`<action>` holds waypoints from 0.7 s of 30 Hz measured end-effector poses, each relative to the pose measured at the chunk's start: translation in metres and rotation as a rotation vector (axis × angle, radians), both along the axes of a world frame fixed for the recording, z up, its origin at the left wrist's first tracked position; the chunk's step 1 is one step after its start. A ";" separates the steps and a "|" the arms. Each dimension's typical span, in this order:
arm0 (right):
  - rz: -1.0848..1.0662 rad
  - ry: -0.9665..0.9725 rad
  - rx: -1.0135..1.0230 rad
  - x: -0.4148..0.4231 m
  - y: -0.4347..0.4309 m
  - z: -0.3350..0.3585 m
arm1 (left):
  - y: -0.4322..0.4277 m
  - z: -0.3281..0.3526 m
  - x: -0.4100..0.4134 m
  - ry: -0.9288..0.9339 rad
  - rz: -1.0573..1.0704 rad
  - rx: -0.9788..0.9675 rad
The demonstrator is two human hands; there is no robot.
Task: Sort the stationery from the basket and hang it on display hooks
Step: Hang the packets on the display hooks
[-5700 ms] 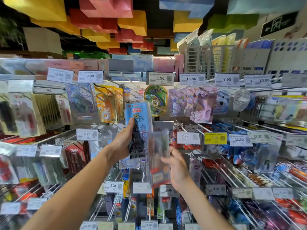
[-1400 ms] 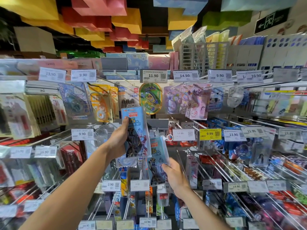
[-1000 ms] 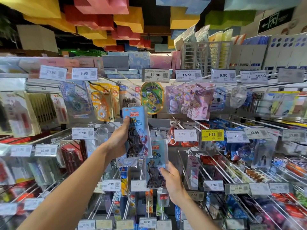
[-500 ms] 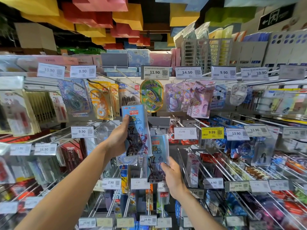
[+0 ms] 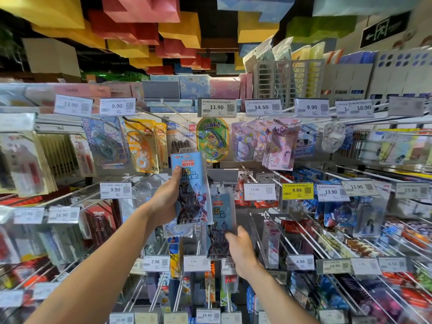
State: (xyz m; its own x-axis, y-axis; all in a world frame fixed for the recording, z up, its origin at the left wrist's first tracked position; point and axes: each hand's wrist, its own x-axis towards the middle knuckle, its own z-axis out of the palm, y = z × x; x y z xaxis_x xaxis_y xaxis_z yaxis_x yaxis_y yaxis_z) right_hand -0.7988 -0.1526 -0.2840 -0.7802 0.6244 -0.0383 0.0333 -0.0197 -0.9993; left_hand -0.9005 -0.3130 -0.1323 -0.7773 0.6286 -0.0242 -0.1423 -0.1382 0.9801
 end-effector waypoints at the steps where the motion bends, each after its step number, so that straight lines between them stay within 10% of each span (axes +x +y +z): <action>1: -0.009 -0.031 -0.005 -0.001 0.001 0.005 | 0.000 0.000 0.000 0.001 -0.004 -0.003; 10: -0.131 -0.261 0.329 -0.004 0.006 0.022 | -0.001 0.000 -0.002 0.016 -0.025 -0.019; 15: -0.230 0.327 0.563 0.014 -0.016 0.054 | 0.002 -0.001 0.003 0.016 -0.039 -0.004; 21: 0.128 0.332 0.426 -0.002 -0.041 0.109 | -0.003 0.002 0.008 0.019 -0.103 -0.009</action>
State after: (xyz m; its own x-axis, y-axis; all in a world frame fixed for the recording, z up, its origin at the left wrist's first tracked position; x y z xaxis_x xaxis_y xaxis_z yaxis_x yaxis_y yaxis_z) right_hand -0.8008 -0.1932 -0.1751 -0.7776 0.4306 0.4582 -0.3095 0.3721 -0.8751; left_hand -0.8929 -0.3164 -0.1308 -0.7087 0.7053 -0.0162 -0.1369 -0.1149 0.9839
